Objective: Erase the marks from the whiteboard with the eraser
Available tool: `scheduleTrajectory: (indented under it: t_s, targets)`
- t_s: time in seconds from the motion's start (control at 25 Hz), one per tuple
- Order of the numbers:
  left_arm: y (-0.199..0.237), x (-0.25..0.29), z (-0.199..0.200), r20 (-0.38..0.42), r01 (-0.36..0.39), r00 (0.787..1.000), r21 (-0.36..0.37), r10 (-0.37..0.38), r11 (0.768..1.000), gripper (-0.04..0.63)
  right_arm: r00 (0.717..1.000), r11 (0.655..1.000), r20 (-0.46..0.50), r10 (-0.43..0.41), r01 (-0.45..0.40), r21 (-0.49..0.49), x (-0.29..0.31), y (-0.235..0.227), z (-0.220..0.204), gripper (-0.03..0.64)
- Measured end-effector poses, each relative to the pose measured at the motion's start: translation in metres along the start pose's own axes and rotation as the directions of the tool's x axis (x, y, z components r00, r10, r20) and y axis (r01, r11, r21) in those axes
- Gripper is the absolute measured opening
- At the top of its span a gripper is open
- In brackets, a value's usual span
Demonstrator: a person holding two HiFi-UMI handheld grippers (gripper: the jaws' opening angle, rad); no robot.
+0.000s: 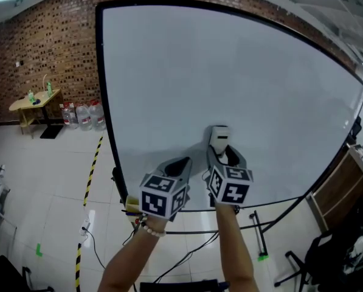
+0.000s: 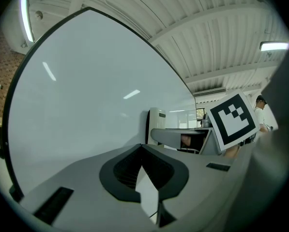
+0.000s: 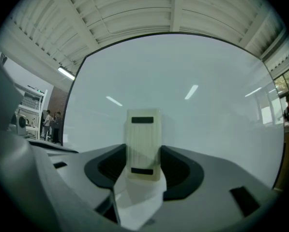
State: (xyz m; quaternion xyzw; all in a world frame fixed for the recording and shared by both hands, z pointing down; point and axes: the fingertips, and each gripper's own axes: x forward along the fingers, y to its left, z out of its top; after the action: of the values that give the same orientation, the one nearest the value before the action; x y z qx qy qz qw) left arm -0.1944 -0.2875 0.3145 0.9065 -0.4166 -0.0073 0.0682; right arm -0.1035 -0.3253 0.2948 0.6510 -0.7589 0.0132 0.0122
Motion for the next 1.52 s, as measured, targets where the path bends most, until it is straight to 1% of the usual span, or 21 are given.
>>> scheduleTrajectory:
  t_s: [0.16,0.56,0.76,0.88,1.12,1.28,1.52]
  targets:
    - [0.027,-0.027,0.0,-0.012,-0.018,1.0,0.0,0.018,1.0,-0.012,1.0,1.0,-0.001,0.008,-0.008,-0.005,0.005,0.04,-0.001,0.245]
    - [0.111,-0.095,-0.001,-0.032,-0.072,0.997,-0.005,0.072,0.997,-0.012,1.0,1.0,0.01,0.025,-0.025,-0.012,0.023,0.146,0.004,0.245]
    - [0.149,-0.121,0.0,-0.029,-0.104,0.994,-0.022,0.103,0.994,-0.012,0.999,0.999,0.009,0.041,-0.04,-0.022,0.033,0.198,0.005,0.245]
    - [0.167,-0.134,-0.005,-0.032,-0.125,0.992,-0.037,0.124,0.991,-0.012,0.999,0.999,0.013,0.044,-0.043,-0.024,0.036,0.221,0.003,0.245]
    - [0.203,-0.16,-0.009,-0.034,-0.161,0.987,-0.053,0.159,0.986,-0.012,0.997,0.996,0.017,0.082,-0.081,-0.026,0.048,0.274,-0.001,0.245]
    - [0.218,-0.172,-0.012,-0.037,-0.177,0.984,-0.065,0.175,0.982,-0.012,0.996,0.995,0.018,0.089,-0.088,-0.048,0.053,0.298,-0.007,0.247]
    - [0.228,-0.177,-0.013,-0.04,-0.191,0.981,-0.07,0.188,0.979,-0.012,0.996,0.996,0.033,0.084,-0.083,-0.039,0.056,0.304,-0.021,0.249]
